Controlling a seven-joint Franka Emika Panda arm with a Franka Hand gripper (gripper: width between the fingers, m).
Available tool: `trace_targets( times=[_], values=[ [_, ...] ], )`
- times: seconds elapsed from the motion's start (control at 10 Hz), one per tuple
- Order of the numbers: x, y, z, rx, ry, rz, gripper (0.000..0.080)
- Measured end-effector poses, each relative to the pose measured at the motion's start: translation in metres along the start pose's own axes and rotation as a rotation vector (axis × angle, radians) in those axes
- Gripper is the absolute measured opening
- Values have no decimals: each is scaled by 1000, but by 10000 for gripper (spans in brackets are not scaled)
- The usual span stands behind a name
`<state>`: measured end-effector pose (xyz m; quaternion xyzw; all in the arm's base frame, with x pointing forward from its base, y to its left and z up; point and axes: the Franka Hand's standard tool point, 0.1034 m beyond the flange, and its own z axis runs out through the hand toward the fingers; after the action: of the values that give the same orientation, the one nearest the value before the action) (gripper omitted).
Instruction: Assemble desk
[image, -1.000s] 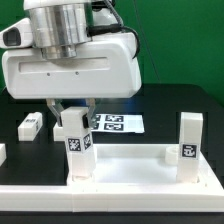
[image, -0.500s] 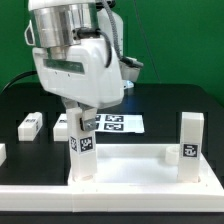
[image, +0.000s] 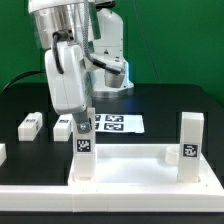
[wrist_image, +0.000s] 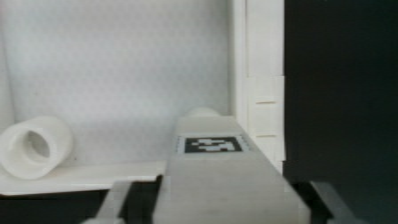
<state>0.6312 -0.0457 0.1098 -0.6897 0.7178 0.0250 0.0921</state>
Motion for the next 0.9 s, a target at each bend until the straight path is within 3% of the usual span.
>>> trace_targets(
  times=[0.1, 0.2, 0.3, 0.4, 0.5, 0.9],
  values=[
    [0, 0, 0, 0, 0, -27, 395],
    [0, 1, 1, -4, 7, -92, 533],
    [0, 3, 3, -18, 24, -252, 613],
    [-3, 4, 2, -48, 32, -458, 613],
    [-6, 2, 1, -60, 26, -567, 642],
    [-4, 3, 1, -65, 18, -834, 649]
  ],
)
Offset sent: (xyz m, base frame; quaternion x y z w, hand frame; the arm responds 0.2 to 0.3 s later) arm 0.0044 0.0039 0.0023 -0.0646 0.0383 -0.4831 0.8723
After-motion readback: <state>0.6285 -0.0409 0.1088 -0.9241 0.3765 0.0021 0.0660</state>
